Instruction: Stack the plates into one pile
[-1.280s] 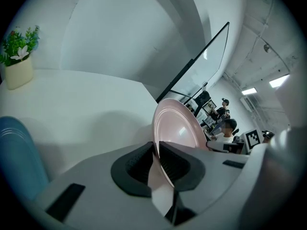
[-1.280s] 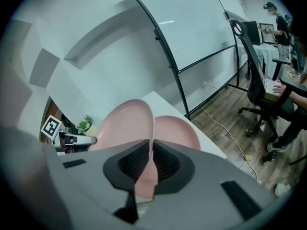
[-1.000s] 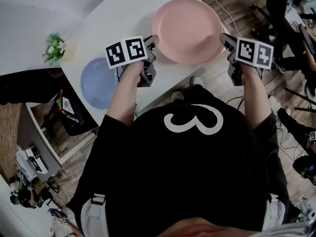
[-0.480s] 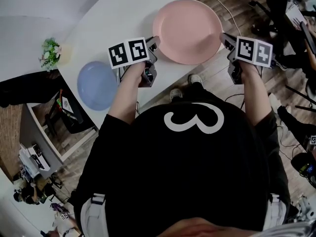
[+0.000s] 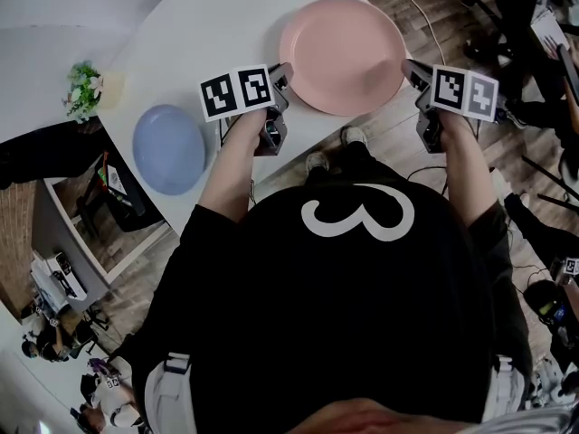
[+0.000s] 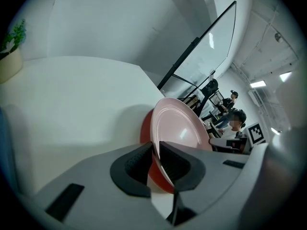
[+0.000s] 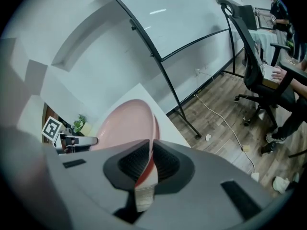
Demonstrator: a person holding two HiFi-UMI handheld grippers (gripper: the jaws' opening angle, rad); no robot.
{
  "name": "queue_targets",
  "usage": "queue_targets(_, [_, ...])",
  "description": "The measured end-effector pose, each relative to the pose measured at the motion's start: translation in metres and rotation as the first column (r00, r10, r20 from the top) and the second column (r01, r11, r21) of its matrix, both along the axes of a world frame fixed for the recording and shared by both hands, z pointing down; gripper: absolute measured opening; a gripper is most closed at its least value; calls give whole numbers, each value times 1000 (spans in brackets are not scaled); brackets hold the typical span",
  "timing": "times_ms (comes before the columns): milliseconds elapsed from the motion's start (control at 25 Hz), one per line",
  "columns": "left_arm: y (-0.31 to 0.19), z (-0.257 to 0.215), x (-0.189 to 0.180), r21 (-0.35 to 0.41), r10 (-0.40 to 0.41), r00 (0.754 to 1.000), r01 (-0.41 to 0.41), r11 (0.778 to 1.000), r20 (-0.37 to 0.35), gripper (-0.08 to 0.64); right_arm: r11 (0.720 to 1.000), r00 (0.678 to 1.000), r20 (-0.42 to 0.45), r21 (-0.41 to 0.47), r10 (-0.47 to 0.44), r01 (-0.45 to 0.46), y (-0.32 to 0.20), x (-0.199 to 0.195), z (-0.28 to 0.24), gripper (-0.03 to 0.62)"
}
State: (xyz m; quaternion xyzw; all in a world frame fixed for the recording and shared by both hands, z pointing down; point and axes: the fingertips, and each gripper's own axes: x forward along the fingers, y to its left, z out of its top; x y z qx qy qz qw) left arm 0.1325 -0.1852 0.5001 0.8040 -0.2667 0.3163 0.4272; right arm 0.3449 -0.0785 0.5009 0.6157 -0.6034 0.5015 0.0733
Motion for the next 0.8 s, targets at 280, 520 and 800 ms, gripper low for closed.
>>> queue_targets(280, [4, 9, 0, 2, -4, 1000, 4, 1000, 19, 55, 1000, 1000, 15, -14, -6, 6, 2, 1, 10, 41])
queue_targets(520, [7, 19, -3, 26, -15, 998, 13, 1000, 64, 55, 1000, 999, 42, -3, -16, 16, 1, -1, 13, 41])
queue_targets(800, [6, 20, -3, 74, -24, 996, 18, 997, 81, 55, 1000, 997, 69, -1, -29, 29, 3, -3, 18, 41])
